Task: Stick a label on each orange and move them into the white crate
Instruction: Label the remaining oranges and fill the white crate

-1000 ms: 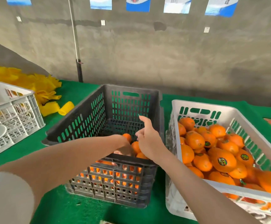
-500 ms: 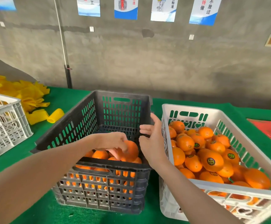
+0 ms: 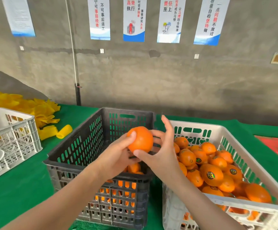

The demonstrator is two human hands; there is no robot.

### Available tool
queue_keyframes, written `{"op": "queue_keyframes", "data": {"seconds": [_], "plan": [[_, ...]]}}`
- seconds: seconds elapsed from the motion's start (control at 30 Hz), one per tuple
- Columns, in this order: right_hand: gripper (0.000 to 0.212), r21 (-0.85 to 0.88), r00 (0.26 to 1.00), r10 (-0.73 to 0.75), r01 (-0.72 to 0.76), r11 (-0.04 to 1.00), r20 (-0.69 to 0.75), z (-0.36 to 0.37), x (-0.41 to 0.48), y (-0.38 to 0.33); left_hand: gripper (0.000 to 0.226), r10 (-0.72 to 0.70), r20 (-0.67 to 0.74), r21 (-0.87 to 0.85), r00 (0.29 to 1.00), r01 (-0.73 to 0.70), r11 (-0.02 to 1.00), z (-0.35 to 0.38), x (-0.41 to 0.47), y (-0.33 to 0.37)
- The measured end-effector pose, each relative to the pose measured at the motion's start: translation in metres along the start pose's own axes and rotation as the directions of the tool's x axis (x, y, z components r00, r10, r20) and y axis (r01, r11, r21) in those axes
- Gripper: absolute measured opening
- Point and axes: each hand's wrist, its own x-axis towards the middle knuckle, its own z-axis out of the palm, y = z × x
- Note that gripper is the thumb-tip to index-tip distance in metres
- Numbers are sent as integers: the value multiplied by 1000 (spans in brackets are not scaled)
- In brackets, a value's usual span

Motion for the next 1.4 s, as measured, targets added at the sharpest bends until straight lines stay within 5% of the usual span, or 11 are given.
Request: {"op": "queue_keyframes", "data": {"seconds": [0.1,0.2,0.33,0.57,0.83,1.0,1.2,1.33,1.4], "plan": [[53,183,992,110,-119,976,55,-36,-7,-13,22,11,-19,-86,1000,-12,996,25,-7,-5],[11,164,984,171,-177,970,51,-60,-14,-19,49,-45,-61,-97,997,39,994,40,-8,-13],[12,-37,973,184,-181,983,139,-71,-23,-22,62,-101,-46,-119,994,95,988,59,-6,-29],[2,-292,998,23,-6,956,58,-81,-31,-11,64,-105,-16,-128,994,102,987,78,-6,-46],[6,-311,977,-198,163,936,-84,-81,-45,2,64,-104,36,-132,994,108,985,89,-8,-56],[70,-125,999,23,-26,992,-26,-92,-54,10,64,-141,-38,-100,989,137,986,83,-7,-67],[73,-254,994,-34,58,966,101,-94,-61,32,41,-133,14,8,991,133,991,101,5,-84],[73,-364,1000,7,-8,932,-2,-122,-34,56,44,-76,-184,276,980,125,953,114,41,-103],[71,-442,996,48,-75,894,-73,-140,-12,77,25,71,-168,557,983,36,830,116,60,-113]]}}
